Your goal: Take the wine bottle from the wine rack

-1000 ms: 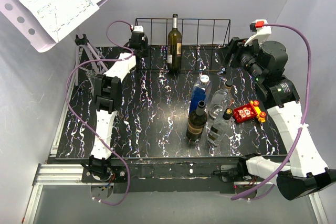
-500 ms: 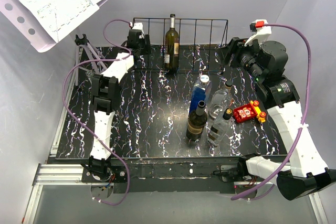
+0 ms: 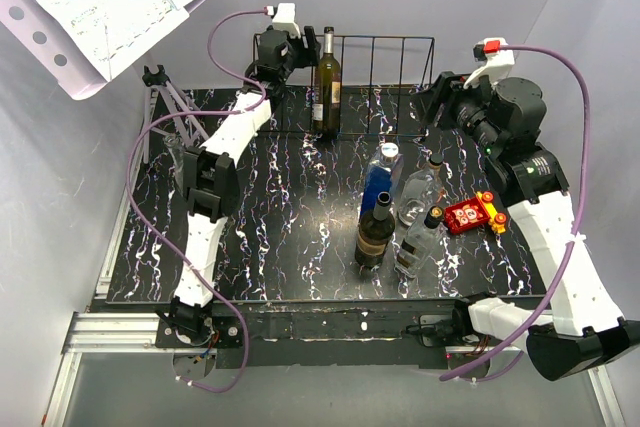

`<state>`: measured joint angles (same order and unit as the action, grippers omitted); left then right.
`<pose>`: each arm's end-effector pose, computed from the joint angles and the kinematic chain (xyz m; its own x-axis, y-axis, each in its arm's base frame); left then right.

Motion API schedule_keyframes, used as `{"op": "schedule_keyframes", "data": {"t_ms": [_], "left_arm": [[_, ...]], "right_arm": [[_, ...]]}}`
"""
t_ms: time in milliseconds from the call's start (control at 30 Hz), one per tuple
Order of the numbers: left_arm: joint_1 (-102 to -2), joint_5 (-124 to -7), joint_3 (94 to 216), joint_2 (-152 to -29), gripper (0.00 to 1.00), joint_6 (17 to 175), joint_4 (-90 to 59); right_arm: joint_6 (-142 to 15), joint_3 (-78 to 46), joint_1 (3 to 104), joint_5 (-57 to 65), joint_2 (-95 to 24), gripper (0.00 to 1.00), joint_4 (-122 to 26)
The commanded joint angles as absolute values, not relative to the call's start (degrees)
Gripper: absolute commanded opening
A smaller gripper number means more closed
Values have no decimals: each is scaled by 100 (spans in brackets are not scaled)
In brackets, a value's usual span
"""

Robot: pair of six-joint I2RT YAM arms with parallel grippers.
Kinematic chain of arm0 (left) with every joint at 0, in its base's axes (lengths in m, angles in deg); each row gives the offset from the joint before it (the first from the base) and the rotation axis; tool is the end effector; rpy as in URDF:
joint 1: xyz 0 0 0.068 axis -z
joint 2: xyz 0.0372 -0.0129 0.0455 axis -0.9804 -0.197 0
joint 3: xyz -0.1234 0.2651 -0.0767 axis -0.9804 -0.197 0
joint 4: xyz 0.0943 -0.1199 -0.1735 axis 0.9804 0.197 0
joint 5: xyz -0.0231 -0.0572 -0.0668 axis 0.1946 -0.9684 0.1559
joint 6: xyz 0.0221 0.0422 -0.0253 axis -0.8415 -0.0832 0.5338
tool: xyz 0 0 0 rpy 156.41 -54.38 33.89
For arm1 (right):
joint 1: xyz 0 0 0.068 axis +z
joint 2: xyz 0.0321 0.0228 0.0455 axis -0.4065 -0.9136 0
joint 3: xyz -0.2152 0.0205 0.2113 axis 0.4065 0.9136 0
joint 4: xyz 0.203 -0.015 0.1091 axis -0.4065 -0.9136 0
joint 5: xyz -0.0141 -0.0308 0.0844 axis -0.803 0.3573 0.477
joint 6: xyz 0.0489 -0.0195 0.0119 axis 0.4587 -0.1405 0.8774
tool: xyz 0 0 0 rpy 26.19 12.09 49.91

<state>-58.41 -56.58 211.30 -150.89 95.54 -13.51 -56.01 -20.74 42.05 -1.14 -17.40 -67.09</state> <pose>0.5236 -0.1924 0.3379 -0.1774 -0.1364 -0.9746 0.3061 0.9336 -0.1864 0.1727 0.0578 0.4922 -0.1211 0.2187 -0.9683 -0.3265 0.9124 0.2469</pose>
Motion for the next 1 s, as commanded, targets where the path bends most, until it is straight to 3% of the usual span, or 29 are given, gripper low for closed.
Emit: {"op": "schedule_keyframes", "data": {"t_ms": [0, 200, 433, 633, 767, 967], "left_arm": [[-5816, -5912, 21609, -15545, 64, 9622, -2126], [-5649, -5967, 22628, -16565, 70, 9754, -2601], [-5500, -5808, 22708, -17163, 69, 9684, -3550], [-5447, -5808, 22884, -17497, 61, 9596, -3780], [-5447, -5562, 22867, -17524, 45, 9509, -3596], [-5438, -5658, 21912, -16901, 31, 9306, -3594]], "right_arm": [[-5547, -2332, 4200, 71, -1846, 68, -6479], [-5362, -2411, 4209, 343, -2013, 67, -6531], [-5362, -2552, 4236, 370, -2198, 67, -6681], [-5371, -2710, 4262, 353, -2444, 67, -6821], [-5371, -2798, 4262, 370, -2567, 66, -6874], [-5371, -2719, 4271, 247, -2541, 66, -6839]]}}
